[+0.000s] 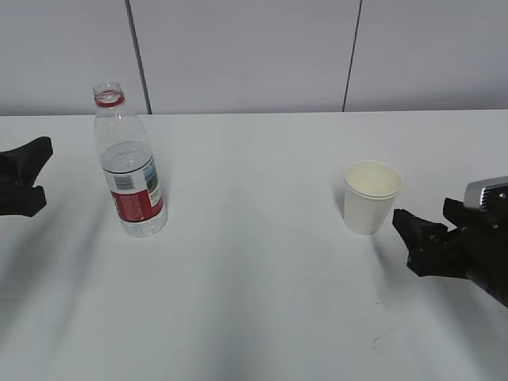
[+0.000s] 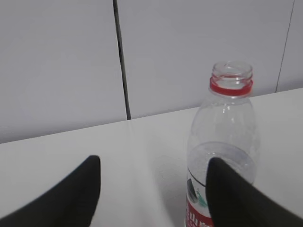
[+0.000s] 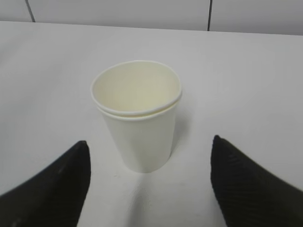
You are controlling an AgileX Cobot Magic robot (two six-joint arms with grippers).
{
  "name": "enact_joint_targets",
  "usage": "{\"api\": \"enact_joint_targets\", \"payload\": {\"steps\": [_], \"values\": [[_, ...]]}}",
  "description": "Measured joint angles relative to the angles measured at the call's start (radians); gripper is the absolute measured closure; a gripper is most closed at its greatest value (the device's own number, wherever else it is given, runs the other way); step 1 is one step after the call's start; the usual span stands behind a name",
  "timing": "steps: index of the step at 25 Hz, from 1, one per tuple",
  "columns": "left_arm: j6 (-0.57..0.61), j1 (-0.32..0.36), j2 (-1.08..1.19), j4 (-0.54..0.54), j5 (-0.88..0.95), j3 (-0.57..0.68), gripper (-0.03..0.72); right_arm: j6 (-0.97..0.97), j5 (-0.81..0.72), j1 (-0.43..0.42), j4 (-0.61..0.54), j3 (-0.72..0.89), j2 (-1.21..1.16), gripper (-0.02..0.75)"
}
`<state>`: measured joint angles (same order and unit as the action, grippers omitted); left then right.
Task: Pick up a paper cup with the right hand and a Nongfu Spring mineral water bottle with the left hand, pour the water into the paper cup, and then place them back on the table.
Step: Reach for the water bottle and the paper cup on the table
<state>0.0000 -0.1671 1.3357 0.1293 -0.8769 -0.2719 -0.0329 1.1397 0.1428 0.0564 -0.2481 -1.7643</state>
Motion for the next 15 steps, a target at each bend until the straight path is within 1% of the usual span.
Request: {"api": "enact_joint_targets", "payload": {"steps": [4, 7, 15], "values": [[0.0, 0.0, 0.0, 0.003, 0.0, 0.0, 0.249, -0.002, 0.002, 0.0, -0.004, -0.009, -0.025, 0.137], [0.0, 0.0, 0.0, 0.004, 0.0, 0.0, 0.249, -0.004, 0.002, 0.0, 0.018, -0.038, -0.066, 0.129], [0.0, 0.0, 0.0, 0.004, 0.0, 0.0, 0.249, -0.014, 0.002, 0.0, 0.032, -0.158, -0.204, 0.124]]}}
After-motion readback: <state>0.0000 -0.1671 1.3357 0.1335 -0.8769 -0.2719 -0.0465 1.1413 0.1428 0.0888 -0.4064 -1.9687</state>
